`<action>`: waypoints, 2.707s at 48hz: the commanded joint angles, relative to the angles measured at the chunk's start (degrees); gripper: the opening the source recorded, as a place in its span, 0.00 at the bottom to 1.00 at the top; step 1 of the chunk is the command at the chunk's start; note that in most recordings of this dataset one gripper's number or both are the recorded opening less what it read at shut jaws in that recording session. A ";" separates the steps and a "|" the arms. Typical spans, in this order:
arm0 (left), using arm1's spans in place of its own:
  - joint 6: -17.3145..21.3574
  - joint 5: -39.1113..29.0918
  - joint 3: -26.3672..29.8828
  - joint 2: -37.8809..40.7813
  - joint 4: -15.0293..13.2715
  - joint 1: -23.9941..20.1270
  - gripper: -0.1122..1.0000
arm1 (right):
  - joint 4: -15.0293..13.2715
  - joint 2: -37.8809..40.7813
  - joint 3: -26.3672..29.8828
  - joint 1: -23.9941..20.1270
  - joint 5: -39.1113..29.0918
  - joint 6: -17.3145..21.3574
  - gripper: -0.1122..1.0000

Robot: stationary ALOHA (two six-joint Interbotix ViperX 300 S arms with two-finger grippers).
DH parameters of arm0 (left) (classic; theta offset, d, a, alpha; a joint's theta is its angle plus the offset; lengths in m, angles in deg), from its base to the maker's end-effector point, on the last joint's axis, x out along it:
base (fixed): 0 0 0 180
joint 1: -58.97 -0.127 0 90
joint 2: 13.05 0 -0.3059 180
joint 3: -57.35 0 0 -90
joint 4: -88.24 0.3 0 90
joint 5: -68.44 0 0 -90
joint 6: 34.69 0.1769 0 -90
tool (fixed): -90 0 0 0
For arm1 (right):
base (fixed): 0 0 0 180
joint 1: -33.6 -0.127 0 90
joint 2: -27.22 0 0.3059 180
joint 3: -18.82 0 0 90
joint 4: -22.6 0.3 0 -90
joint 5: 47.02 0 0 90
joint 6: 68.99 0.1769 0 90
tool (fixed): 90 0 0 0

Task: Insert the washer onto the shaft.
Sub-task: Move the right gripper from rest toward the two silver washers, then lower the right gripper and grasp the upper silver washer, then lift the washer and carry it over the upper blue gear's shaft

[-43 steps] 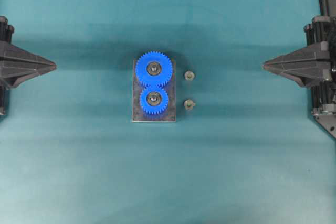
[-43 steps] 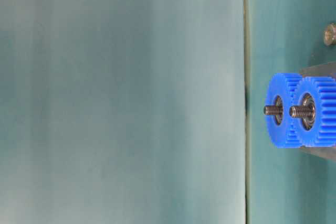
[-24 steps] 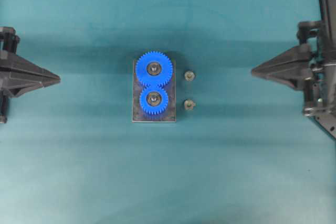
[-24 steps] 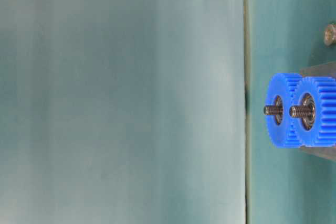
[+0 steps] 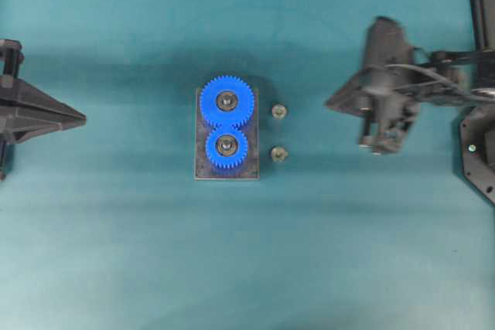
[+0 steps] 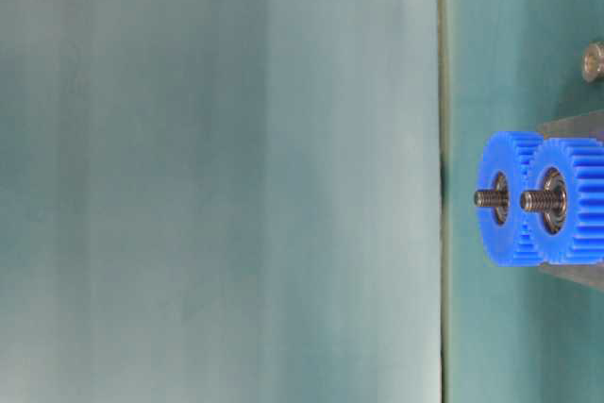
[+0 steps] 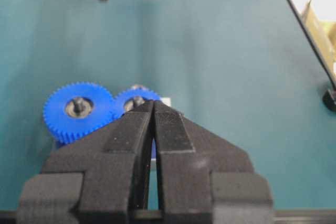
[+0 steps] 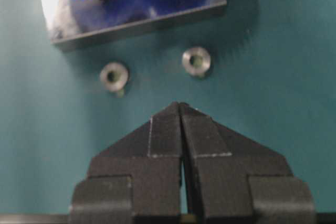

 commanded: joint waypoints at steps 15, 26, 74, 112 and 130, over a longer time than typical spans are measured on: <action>-0.09 -0.18 1.23 0.35 0.09 -0.09 0.17 | -0.09 16.96 5.98 0.70 6.59 0.44 0.26; -0.26 -0.18 1.23 -0.09 0.18 -0.09 0.17 | -0.62 23.99 10.02 1.49 6.86 0.09 0.82; -1.49 -0.26 0.88 -1.32 0.09 -0.09 0.17 | -2.64 30.06 13.80 2.46 -0.97 0.35 0.44; -1.58 -0.09 -0.26 -3.08 0.09 -0.09 0.17 | -2.64 24.35 32.70 -1.67 -25.93 0.53 0.40; -1.58 0.00 -1.76 -4.39 0.18 -0.09 0.17 | -2.64 26.46 40.25 -1.58 -27.33 0.26 0.40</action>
